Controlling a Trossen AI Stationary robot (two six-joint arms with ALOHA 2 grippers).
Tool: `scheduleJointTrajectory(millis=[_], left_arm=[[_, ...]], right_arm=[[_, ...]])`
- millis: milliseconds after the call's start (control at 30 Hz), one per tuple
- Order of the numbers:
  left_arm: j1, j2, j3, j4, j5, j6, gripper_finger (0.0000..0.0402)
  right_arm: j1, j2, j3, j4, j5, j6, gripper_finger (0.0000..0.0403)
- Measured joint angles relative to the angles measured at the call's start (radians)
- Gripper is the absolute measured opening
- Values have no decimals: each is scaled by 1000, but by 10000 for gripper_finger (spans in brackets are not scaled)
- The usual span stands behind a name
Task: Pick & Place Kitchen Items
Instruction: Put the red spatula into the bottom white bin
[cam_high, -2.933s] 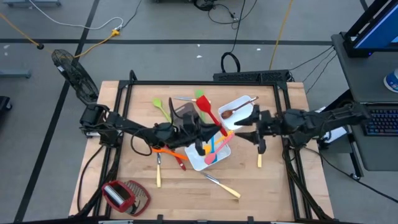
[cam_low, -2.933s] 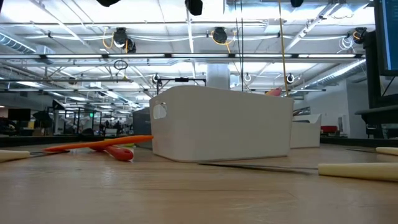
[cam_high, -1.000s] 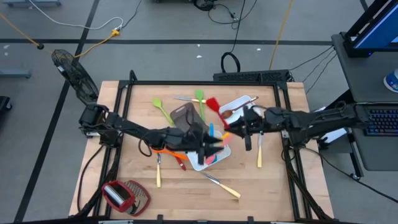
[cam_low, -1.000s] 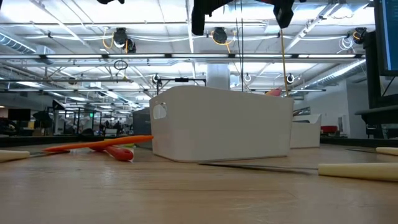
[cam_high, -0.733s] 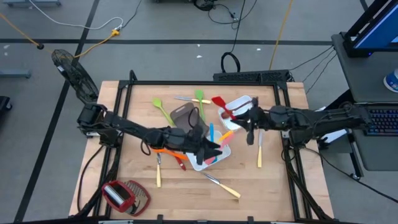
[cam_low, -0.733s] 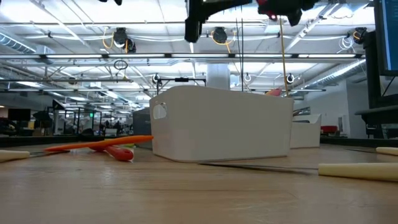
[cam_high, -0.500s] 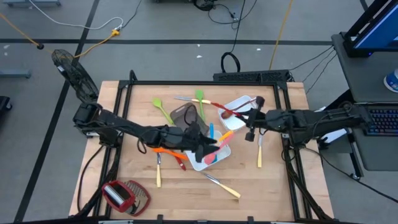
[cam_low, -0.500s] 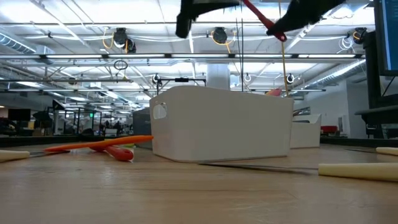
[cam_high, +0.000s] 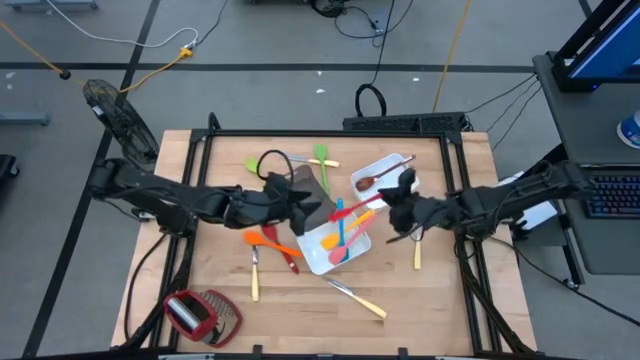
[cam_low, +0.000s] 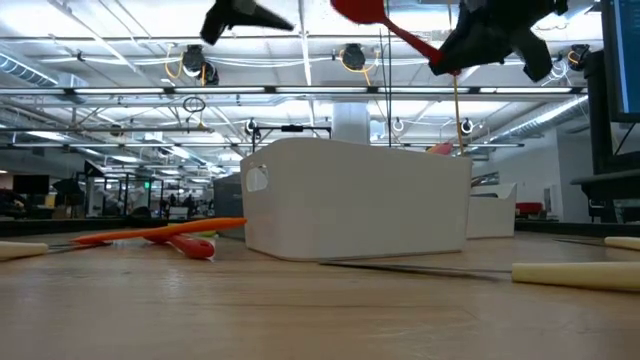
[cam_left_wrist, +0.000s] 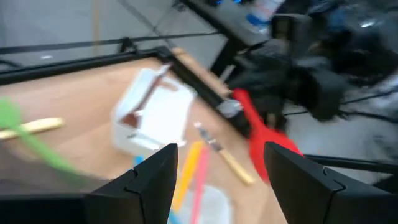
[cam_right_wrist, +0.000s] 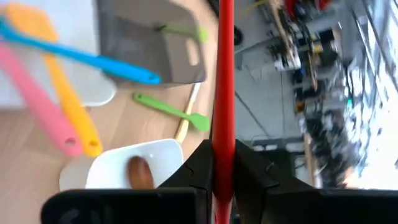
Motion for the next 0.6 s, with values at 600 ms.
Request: scheduleJointTrajectory(millis=[600], left_arm=[[10, -38, 0, -169, 7, -53, 244]], right_arm=[[87, 376, 0, 230, 359, -627, 26]])
